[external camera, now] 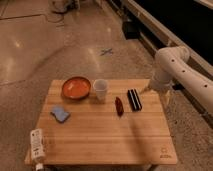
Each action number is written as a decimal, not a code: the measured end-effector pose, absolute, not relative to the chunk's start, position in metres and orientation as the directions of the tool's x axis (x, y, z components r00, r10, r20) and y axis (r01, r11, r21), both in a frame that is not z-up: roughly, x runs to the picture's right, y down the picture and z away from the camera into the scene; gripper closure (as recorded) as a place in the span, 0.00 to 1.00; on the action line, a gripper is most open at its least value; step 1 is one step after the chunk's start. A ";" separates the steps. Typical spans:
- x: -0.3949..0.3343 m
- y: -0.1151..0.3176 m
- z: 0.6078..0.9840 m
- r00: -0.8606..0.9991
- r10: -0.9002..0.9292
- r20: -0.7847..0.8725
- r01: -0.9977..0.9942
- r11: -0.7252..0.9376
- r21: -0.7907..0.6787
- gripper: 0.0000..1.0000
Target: Place the pepper in the ceramic cup
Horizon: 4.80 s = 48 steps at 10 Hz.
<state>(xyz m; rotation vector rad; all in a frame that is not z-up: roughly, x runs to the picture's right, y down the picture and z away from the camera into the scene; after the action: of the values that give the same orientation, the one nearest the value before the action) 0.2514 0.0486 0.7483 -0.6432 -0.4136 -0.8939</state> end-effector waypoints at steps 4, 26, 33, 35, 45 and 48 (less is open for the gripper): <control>0.251 0.049 0.748 0.568 -0.583 0.580 0.820 0.460 -0.340 0.20; 0.074 0.074 0.828 0.183 -0.738 0.650 0.977 0.210 -0.036 0.20; 0.066 0.078 0.888 0.152 -0.744 0.651 0.986 0.160 -0.047 0.20; 0.071 0.080 0.898 0.154 -0.742 0.652 0.986 0.157 -0.055 0.20; 0.080 0.088 0.937 0.149 -0.761 0.632 0.989 0.118 -0.090 0.40; 0.082 0.088 0.935 0.152 -0.763 0.628 0.988 0.118 -0.096 0.70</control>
<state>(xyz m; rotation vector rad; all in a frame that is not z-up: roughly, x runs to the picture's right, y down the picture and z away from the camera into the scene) 0.0819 0.0876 0.9345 -0.5666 -0.4881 -1.3570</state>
